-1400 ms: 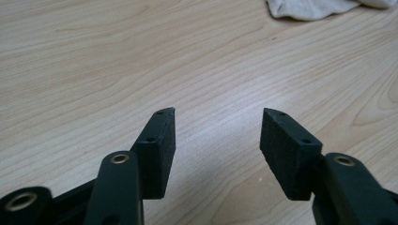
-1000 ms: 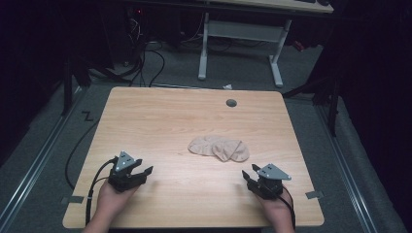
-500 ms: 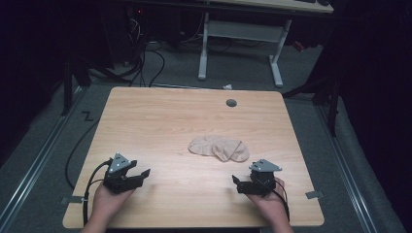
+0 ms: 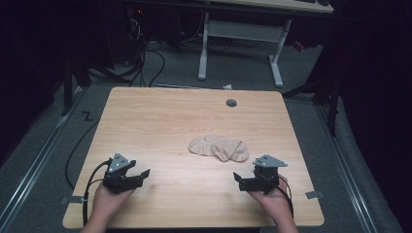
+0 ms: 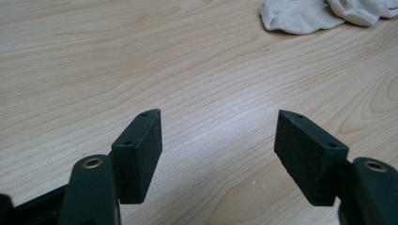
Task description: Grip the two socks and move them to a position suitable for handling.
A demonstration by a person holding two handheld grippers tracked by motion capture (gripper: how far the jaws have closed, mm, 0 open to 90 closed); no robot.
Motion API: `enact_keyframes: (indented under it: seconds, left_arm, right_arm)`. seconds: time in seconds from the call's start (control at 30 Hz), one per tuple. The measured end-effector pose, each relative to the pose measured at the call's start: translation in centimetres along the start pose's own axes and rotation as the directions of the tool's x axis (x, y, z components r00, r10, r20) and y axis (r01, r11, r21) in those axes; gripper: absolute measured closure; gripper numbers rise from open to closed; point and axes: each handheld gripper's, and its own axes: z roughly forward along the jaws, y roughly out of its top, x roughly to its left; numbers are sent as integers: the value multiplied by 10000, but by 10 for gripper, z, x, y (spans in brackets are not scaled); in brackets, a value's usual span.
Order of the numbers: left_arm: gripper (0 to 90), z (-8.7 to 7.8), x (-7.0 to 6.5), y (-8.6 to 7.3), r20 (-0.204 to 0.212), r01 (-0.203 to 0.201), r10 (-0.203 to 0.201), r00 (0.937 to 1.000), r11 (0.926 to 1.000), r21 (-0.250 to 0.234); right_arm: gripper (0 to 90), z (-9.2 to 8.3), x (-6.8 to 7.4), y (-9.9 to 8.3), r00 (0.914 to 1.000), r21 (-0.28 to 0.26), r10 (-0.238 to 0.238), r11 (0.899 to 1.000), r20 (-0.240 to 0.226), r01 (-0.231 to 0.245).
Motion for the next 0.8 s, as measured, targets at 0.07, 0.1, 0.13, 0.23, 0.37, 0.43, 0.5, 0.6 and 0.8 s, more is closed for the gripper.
enact_keyframes:
  seconds: [0.07,0.1,0.13,0.23,0.37,0.43,0.5,0.6,0.8]
  left_arm:
    - [321,0,0,0,-3,4,-4,10000,10000,23]
    - [316,0,0,0,-5,23,-23,10000,10000,28]
    - [316,0,1,0,4,41,-41,10000,10000,53]
    - [312,0,0,0,50,47,-47,10000,10000,29]
    - [309,-1,-1,1,61,1,-1,10000,10000,-15]
    - [309,-2,0,1,65,20,-19,10000,10000,-82]
    - [314,-4,1,2,56,49,-48,10000,9999,-140]
    - [314,-6,6,3,32,162,-161,9999,9997,-194]
    - [314,-10,10,3,-3,308,-309,9995,9990,-320]
  right_arm:
    - [0,0,2,3,10000,-10,-50,10000,28,50]
    - [0,1,5,9,9998,-93,-169,9998,-54,168]
    - [0,1,5,9,9998,-93,-169,9998,-54,168]
    - [0,1,12,21,9992,-113,-377,9992,-120,375]
    - [0,3,20,34,9975,-245,-690,9973,-143,686]
    - [1,5,22,40,9965,-149,-820,9965,-183,817]
    - [8,8,23,46,9951,-128,-970,9952,-167,968]
    - [34,13,23,61,9941,-129,-1065,9943,-189,1063]
    - [98,21,14,67,9971,-483,-674,9967,-346,657]
